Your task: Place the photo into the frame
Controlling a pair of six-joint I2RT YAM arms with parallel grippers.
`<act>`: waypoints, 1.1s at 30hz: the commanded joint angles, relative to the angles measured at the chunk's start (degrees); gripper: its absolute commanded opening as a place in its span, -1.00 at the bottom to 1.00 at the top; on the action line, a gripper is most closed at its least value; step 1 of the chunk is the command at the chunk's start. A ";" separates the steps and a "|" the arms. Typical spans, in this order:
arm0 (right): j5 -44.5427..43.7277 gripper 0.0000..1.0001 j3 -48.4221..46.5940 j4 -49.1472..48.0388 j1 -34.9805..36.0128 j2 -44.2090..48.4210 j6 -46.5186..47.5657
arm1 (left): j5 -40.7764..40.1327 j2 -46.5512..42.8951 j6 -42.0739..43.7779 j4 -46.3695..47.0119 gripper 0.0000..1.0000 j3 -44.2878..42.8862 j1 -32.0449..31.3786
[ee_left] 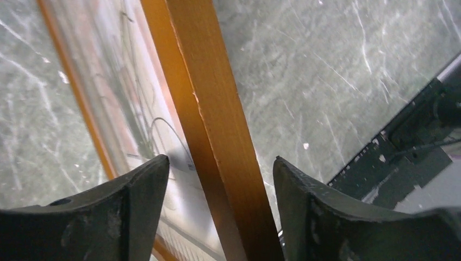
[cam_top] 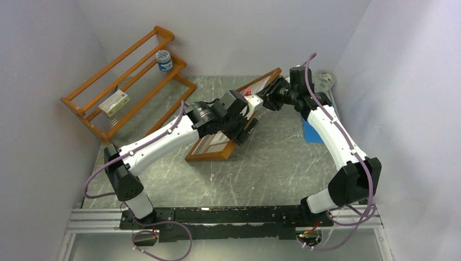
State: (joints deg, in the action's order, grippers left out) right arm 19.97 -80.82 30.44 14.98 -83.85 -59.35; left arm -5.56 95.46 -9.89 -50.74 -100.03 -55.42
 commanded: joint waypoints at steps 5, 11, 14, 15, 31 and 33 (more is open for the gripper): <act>10.23 -0.58 10.26 -9.95 -5.51 8.26 7.79 | 14.92 -5.08 -0.73 5.11 0.55 3.56 0.70; 15.49 -0.57 26.68 -23.34 -10.02 12.49 13.43 | 16.73 -8.24 -5.20 12.09 0.57 8.85 2.65; 18.87 -0.49 32.26 -29.44 -12.98 11.90 13.58 | 17.26 -9.71 -8.35 15.60 0.58 12.21 4.87; 19.37 -0.44 33.12 -30.08 -13.78 11.18 14.01 | 16.65 -10.09 -9.46 16.45 0.57 13.41 5.65; 13.00 0.81 38.11 -39.69 -16.36 -1.51 15.07 | 5.65 -4.93 -16.21 21.37 0.60 28.00 27.00; 9.93 0.88 36.82 -36.49 -16.39 -2.25 16.94 | 5.74 -2.57 -17.99 19.77 0.59 27.26 30.47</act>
State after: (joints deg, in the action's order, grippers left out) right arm 35.31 -41.12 -3.29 -1.04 -86.06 -45.91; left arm 2.07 90.02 -25.43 -31.46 -71.57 -29.65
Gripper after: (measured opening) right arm 0.911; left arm 0.800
